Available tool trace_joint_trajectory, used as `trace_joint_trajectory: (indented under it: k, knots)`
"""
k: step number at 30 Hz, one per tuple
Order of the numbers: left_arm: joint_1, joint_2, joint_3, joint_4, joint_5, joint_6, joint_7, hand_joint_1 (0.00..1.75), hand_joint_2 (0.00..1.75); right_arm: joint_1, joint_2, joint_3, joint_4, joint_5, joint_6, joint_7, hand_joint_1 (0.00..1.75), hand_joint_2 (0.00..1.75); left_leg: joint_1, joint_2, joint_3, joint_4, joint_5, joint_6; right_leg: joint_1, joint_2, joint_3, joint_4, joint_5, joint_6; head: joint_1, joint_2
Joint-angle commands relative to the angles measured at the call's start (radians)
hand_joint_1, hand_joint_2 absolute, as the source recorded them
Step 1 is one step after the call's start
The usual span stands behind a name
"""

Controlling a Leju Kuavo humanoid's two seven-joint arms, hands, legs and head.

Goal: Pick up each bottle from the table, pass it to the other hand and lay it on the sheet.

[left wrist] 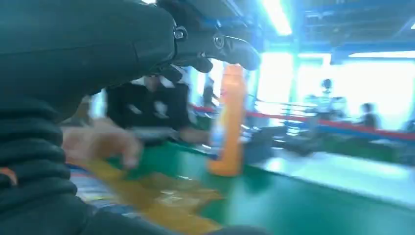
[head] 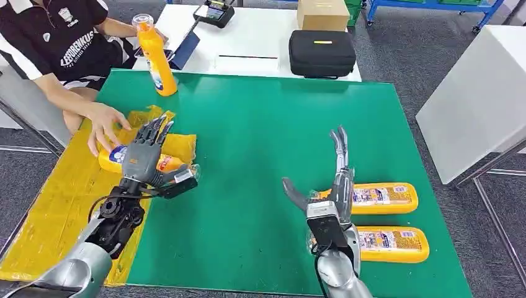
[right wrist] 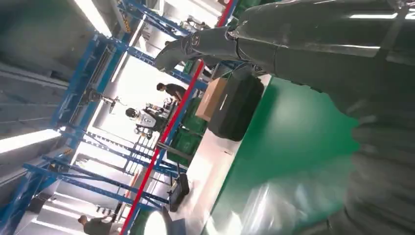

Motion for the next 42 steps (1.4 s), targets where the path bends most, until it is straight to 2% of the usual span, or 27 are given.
trace_joint_trajectory:
  k: [1, 2, 4, 6, 10, 11, 14, 16, 19, 22, 26, 27, 29, 31, 32, 36, 38, 40, 42]
  knots:
    - [0.107, -0.002, -0.109, -0.418, 0.372, -0.22, -0.122, 0.0, 0.0, 0.0, -0.031, -0.017, -0.016, 0.05, -0.033, 0.009, 0.0, 1.75, 0.001, 0.001, 0.005, 0.001, -0.003, -0.002, 0.001, -0.001, 0.005, 0.0, -0.003, -0.002, 0.0, 0.0]
    - [0.111, -0.003, -0.109, -0.421, 0.372, -0.22, -0.122, 0.0, 0.0, 0.001, -0.036, -0.019, -0.023, 0.076, -0.042, 0.014, 0.0, 1.75, 0.001, 0.001, 0.003, 0.0, -0.002, -0.002, 0.001, 0.0, 0.003, 0.0, -0.002, -0.001, 0.0, 0.0]
    - [0.152, 0.032, -0.216, -0.538, 0.518, -0.285, -0.122, 0.0, 0.0, 0.002, -0.066, -0.025, -0.057, 0.251, -0.061, 0.088, 0.0, 1.75, 0.0, 0.001, 0.005, 0.001, -0.004, -0.002, 0.001, -0.002, 0.005, 0.001, -0.004, -0.002, 0.0, 0.0]
    - [0.164, 0.04, -0.241, -0.565, 0.555, -0.296, -0.122, 0.0, 0.0, 0.002, -0.081, -0.033, -0.069, 0.299, -0.049, 0.116, 0.0, 1.75, 0.0, 0.0, 0.002, 0.0, -0.002, -0.001, 0.001, -0.001, 0.002, 0.0, -0.002, -0.001, 0.0, 0.0]
    - [0.164, 0.04, -0.241, -0.565, 0.555, -0.296, -0.122, 0.0, 0.0, 0.002, -0.081, -0.033, -0.069, 0.299, -0.049, 0.116, 0.0, 1.75, 0.0, 0.001, 0.004, 0.001, -0.003, -0.002, 0.001, -0.001, 0.004, 0.001, -0.003, -0.002, 0.0, 0.0]
    - [0.17, 0.059, -0.28, -0.605, 0.625, -0.32, -0.122, 0.0, 0.0, 0.0, -0.097, -0.037, -0.065, 0.38, -0.044, 0.149, 0.0, 1.75, 0.001, 0.001, 0.003, 0.0, -0.003, -0.002, 0.001, -0.001, 0.004, 0.0, -0.002, -0.002, 0.0, 0.0]
    - [0.194, 0.092, -0.349, -0.696, 0.767, -0.364, -0.122, 0.0, 0.0, -0.012, -0.169, -0.035, -0.078, 0.578, 0.075, 0.259, 0.0, 1.75, 0.0, 0.001, 0.002, 0.0, -0.002, -0.002, 0.001, 0.0, 0.002, 0.0, -0.002, -0.001, 0.0, 0.0]
    - [0.206, 0.096, -0.366, -0.72, 0.803, -0.372, -0.122, 0.0, 0.0, -0.022, -0.22, -0.043, -0.079, 0.647, 0.12, 0.285, 0.0, 1.75, 0.0, 0.0, 0.003, 0.0, -0.003, -0.002, 0.001, -0.001, 0.004, 0.0, -0.003, -0.002, 0.0, 0.0]
    - [0.23, 0.107, -0.374, -0.735, 0.849, -0.367, -0.122, 0.0, 0.0, -0.036, -0.31, -0.065, -0.062, 0.663, 0.213, 0.265, 0.0, 1.75, 0.0, 0.0, 0.004, 0.0, -0.003, -0.001, 0.0, -0.002, 0.005, -0.001, -0.003, -0.001, 0.0, 0.0]
    - [0.23, 0.107, -0.374, -0.735, 0.849, -0.367, -0.122, 0.0, 0.0, -0.036, -0.31, -0.065, -0.062, 0.663, 0.213, 0.265, 0.0, 1.75, 0.0, 0.002, 0.005, 0.0, -0.004, -0.002, 0.0, 0.0, 0.006, 0.0, -0.003, -0.002, 0.0, 0.0]
    - [0.217, 0.108, -0.367, -0.715, 0.865, -0.367, -0.122, 0.0, 0.0, -0.08, -0.367, -0.075, -0.019, 0.631, 0.31, 0.234, 0.0, 1.75, -0.001, 0.001, 0.003, 0.0, -0.003, -0.002, 0.0, 0.0, 0.004, 0.0, -0.002, -0.001, 0.0, 0.0]
    - [0.209, 0.109, -0.365, -0.708, 0.874, -0.379, -0.122, 0.0, 1.75, -0.098, -0.398, -0.079, 0.016, 0.612, 0.372, 0.227, 0.0, 1.75, -0.001, 0.002, 0.006, 0.0, -0.004, -0.002, 0.0, 0.001, 0.006, 0.001, -0.003, -0.002, 0.0, 0.0]
    - [0.186, 0.09, -0.342, -0.659, 0.893, -0.408, -0.122, 0.0, 1.75, -0.132, -0.458, -0.1, 0.072, 0.581, 0.417, 0.215, 0.0, 1.75, -0.001, 0.001, 0.005, 0.001, -0.004, -0.002, 0.0, 0.0, 0.006, 0.001, -0.003, -0.002, -0.001, 0.0]
    - [0.186, 0.09, -0.342, -0.659, 0.893, -0.408, -0.122, 0.0, 1.75, -0.132, -0.458, -0.1, 0.072, 0.581, 0.417, 0.215, 0.0, 1.75, -0.001, 0.001, 0.008, 0.002, -0.005, -0.003, 0.001, -0.001, 0.009, 0.001, -0.005, -0.002, -0.001, 0.0]
    - [0.181, 0.086, -0.34, -0.649, 0.894, -0.41, -0.122, 0.0, 1.75, -0.131, -0.475, -0.115, 0.081, 0.567, 0.422, 0.203, 0.0, 1.75, 0.0, -0.001, 0.004, 0.0, -0.003, -0.001, 0.0, -0.002, 0.006, -0.001, -0.002, -0.001, 0.0, 0.0]
    - [0.169, 0.064, -0.318, -0.603, 0.923, -0.449, -0.122, 0.0, 1.75, -0.154, -0.529, -0.147, 0.121, 0.525, 0.456, 0.192, 0.0, 1.75, -0.001, -0.001, 0.006, 0.0, -0.003, -0.002, 0.0, -0.003, 0.008, -0.001, -0.003, -0.001, 0.0, 0.0]
    - [0.166, 0.062, -0.316, -0.597, 0.924, -0.452, -0.122, 0.0, 1.75, -0.159, -0.534, -0.151, 0.127, 0.521, 0.46, 0.192, 0.0, 1.75, -0.001, -0.002, 0.003, 0.0, -0.002, -0.001, 0.0, -0.001, 0.004, -0.001, -0.001, 0.0, 0.0, 0.0]
    - [0.158, 0.036, -0.273, -0.549, 0.954, -0.49, -0.122, 0.0, 1.75, -0.175, -0.563, -0.169, 0.163, 0.504, 0.472, 0.189, 0.0, 1.75, -0.001, -0.001, 0.007, 0.0, -0.004, -0.002, 0.0, -0.001, 0.008, -0.001, -0.003, -0.001, 0.0, 0.0]
    - [0.166, -0.004, -0.171, -0.495, 0.994, -0.563, -0.122, 0.0, 1.75, -0.116, -0.583, -0.202, 0.137, 0.482, 0.465, 0.186, 0.0, 1.75, -0.001, -0.002, 0.007, 0.0, -0.004, -0.002, 0.0, -0.003, 0.009, -0.001, -0.003, -0.001, 0.0, 0.0]
